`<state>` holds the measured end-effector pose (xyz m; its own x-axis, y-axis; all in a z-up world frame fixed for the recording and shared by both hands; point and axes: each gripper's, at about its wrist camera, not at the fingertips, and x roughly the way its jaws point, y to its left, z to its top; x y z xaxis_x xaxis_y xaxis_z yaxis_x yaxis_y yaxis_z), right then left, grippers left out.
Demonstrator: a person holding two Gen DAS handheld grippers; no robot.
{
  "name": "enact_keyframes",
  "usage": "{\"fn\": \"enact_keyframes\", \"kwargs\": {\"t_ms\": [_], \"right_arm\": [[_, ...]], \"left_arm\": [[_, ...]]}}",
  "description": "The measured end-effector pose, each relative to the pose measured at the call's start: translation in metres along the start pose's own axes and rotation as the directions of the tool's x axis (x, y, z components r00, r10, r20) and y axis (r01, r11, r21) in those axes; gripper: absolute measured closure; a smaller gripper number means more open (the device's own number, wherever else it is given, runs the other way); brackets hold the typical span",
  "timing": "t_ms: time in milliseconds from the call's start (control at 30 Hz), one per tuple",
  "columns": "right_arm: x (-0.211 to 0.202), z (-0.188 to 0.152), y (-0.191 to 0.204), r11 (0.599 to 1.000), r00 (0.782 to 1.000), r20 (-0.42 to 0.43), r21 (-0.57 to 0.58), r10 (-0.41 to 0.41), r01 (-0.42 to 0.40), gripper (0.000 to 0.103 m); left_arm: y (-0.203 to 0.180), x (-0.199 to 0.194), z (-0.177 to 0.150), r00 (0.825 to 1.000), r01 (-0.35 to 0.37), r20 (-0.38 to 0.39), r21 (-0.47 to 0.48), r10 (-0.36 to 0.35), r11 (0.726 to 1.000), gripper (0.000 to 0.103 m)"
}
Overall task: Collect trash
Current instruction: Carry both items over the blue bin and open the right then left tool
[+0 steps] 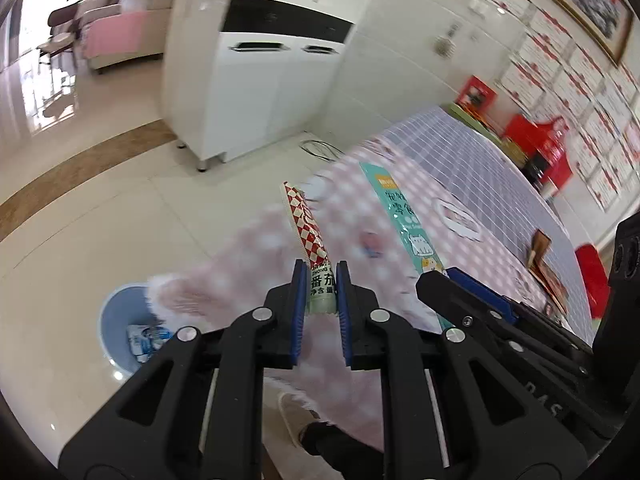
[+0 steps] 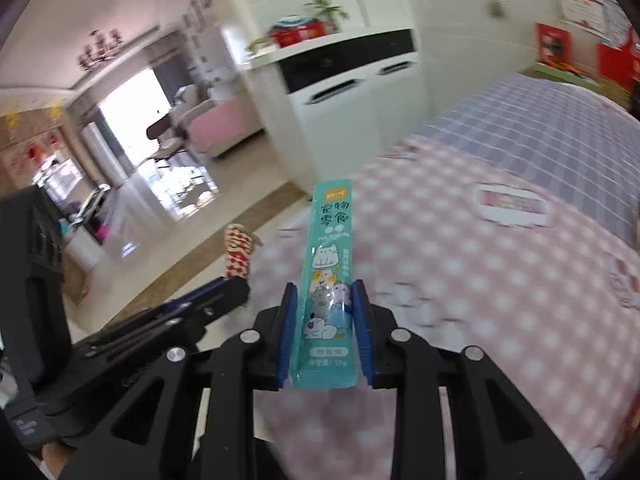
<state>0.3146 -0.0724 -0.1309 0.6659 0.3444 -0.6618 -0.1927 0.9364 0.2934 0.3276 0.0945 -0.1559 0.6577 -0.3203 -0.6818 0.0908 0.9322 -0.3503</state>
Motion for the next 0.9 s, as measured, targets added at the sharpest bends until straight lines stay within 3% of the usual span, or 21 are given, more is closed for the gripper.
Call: {"fn": "enact_keyframes", "kwargs": {"t_ms": [367, 767, 867, 900], "right_arm": [[0.054, -0.005, 0.120, 0.977, 0.982, -0.090, -0.124, 0.164, -0.175, 0.076], [0.134, -0.025, 0.199, 0.949, 0.951, -0.223, -0.183, 0.215, -0.257, 0.075], [0.153, -0.029, 0.207, 0.946, 0.948, -0.219, -0.177, 0.232, -0.272, 0.070], [0.161, -0.032, 0.208, 0.947, 0.947, -0.228, -0.176, 0.226, -0.268, 0.061]], "left_arm": [[0.118, -0.050, 0.003, 0.989, -0.123, 0.060, -0.156, 0.134, 0.980, 0.088], [0.217, -0.047, -0.007, 0.972, -0.222, 0.015, -0.289, 0.236, 0.931, 0.088], [0.236, -0.038, -0.009, 0.965, -0.253, -0.013, -0.302, 0.261, 0.919, 0.088], [0.240, -0.035, -0.010, 0.963, -0.262, -0.025, -0.303, 0.267, 0.916, 0.089]]}}
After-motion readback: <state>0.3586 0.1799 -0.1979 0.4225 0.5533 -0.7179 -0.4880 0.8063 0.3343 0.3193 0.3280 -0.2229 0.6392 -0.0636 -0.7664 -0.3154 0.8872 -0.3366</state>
